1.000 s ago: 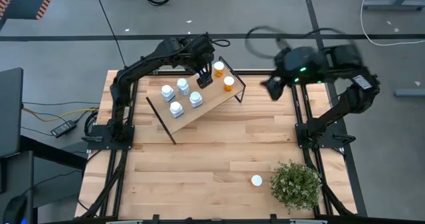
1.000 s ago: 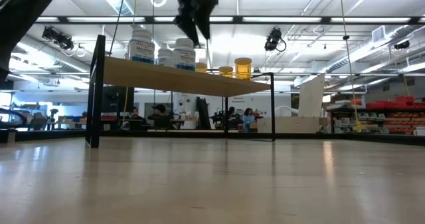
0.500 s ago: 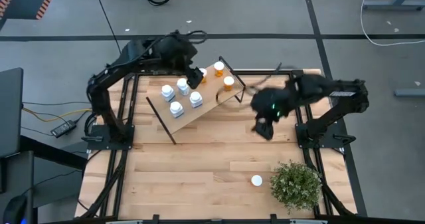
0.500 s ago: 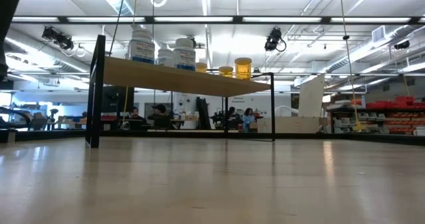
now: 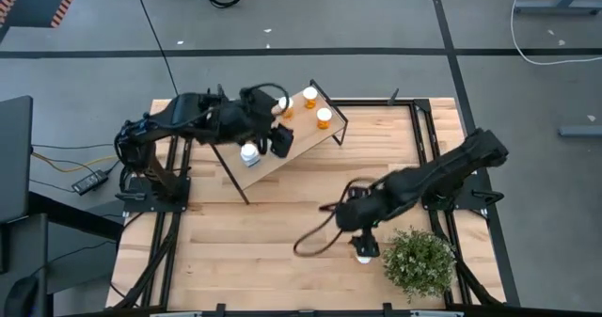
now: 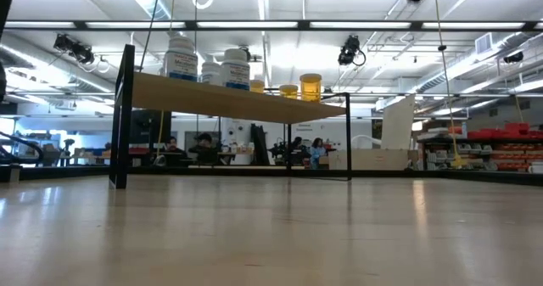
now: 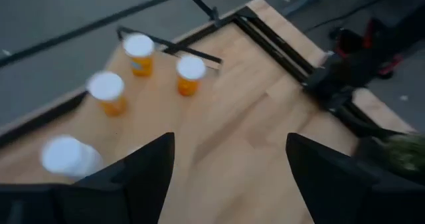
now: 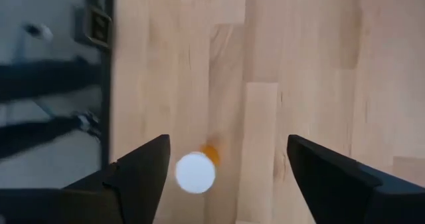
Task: Pick and place medicine bottles onto shelf by color
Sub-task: Put the orange pill bottle on the shelf aligned with the other orange pill bottle
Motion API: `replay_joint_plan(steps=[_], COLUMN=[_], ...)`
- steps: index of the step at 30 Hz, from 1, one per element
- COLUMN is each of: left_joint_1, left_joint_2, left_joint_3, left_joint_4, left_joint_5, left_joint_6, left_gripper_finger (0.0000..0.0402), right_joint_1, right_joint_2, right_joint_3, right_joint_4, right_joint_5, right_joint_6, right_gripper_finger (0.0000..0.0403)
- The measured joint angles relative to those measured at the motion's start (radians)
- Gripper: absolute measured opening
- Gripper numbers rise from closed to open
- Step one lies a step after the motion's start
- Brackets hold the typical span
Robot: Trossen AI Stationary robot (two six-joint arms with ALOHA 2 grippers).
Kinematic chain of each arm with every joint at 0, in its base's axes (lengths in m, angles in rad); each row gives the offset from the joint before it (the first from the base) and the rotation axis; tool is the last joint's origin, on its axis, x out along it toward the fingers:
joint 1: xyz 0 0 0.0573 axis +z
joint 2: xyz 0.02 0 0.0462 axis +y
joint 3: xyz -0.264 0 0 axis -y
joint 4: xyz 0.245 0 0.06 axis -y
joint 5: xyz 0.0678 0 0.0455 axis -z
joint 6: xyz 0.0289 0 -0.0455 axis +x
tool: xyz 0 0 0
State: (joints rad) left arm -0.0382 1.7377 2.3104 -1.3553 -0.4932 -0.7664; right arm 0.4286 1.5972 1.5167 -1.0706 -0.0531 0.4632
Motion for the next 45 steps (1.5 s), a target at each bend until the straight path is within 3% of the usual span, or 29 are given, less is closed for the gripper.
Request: replay_joint_plan(steps=[14,28,45], left_joint_1=[-0.181,-0.218,-0.219], left_joint_2=[0.003,0.003,0.004], left_joint_3=[0.000,0.000,0.000], left_joint_4=[-0.029,-0.027,-0.026], left_joint_5=[-0.008,-0.008,-0.008], left_joint_6=[-0.243,-0.290,-0.296], left_gripper_finger=[0.0293,0.0293,0.0266], right_joint_1=[0.100,0.183,0.190], right_joint_2=[0.244,0.247,0.247], right_joint_3=[-0.011,-0.179,-0.186], right_joint_4=[-0.005,0.058,0.113], right_joint_5=[0.015,0.007,0.020], right_joint_6=[-0.089,-0.005,0.033], right_gripper_finger=[0.0361,0.0374,0.0357])
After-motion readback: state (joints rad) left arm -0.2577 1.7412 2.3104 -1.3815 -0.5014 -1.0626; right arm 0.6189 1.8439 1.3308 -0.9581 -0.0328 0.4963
